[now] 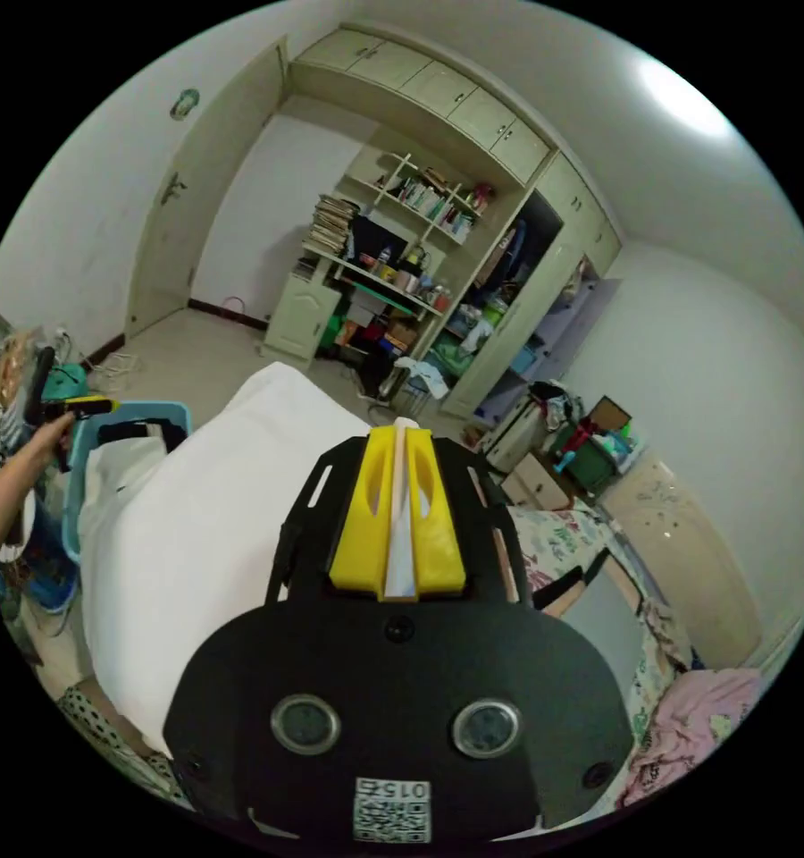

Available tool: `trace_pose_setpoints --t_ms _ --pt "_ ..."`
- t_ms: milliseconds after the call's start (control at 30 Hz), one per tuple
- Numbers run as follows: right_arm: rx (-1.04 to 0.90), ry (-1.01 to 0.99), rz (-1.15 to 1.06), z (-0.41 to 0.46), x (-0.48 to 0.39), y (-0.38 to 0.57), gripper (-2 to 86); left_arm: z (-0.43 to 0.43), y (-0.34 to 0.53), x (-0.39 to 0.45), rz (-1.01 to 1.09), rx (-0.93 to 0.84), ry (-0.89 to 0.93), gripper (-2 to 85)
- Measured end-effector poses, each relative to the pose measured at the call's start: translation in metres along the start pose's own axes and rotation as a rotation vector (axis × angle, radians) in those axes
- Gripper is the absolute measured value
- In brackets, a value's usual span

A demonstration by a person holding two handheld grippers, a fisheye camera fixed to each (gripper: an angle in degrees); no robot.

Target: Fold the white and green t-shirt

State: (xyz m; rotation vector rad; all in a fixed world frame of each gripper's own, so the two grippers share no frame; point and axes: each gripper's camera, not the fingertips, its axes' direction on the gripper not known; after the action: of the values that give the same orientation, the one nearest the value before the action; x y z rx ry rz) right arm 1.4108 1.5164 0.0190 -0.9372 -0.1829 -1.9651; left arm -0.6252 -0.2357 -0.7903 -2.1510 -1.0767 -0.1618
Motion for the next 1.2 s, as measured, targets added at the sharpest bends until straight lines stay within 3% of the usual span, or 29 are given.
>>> trace_pose_setpoints --t_ms 200,300,400,500,567,667,733,933,1100,1200 --pt "0.043 0.192 0.055 0.025 0.001 0.066 -0.8 0.097 0.017 -0.061 -0.065 -0.196 -0.152 16.0" --pt "0.058 0.092 0.087 0.02 0.013 0.094 -0.9 0.14 0.01 -0.074 -0.067 -0.262 -0.211 18.0" --pt "0.027 -0.084 -0.041 0.044 -0.024 0.122 -0.6 0.184 0.009 -0.08 -0.075 -0.373 -0.247 19.0" --pt "-0.163 -0.064 -0.144 0.113 -0.074 0.154 -0.5 0.204 0.027 -0.079 -0.085 -0.381 -0.254 16.9" --pt "-0.128 0.142 -0.258 0.12 -0.102 0.179 -0.6 0.204 0.031 -0.077 -0.107 -0.386 -0.236 13.9" --pt "-0.118 0.163 -0.253 0.105 -0.082 0.194 -0.6 0.188 0.032 -0.062 -0.06 -0.413 -0.249 6.1" --pt "-0.109 0.161 -0.246 0.091 -0.063 0.202 -0.6 0.158 0.036 -0.044 -0.028 -0.328 -0.21 3.6" --pt "-0.099 0.161 -0.252 0.026 0.006 0.202 -0.6 -0.008 0.096 0.033 -0.013 0.106 0.202 1.5" --pt "-0.094 -0.275 0.058 -0.099 0.182 0.17 1.7 -0.177 0.165 0.127 0.144 0.483 0.424 1.0" --pt "0.129 -0.612 0.2 -0.248 0.288 0.202 4.6 -0.25 0.203 0.181 0.244 0.632 0.551 0.7"
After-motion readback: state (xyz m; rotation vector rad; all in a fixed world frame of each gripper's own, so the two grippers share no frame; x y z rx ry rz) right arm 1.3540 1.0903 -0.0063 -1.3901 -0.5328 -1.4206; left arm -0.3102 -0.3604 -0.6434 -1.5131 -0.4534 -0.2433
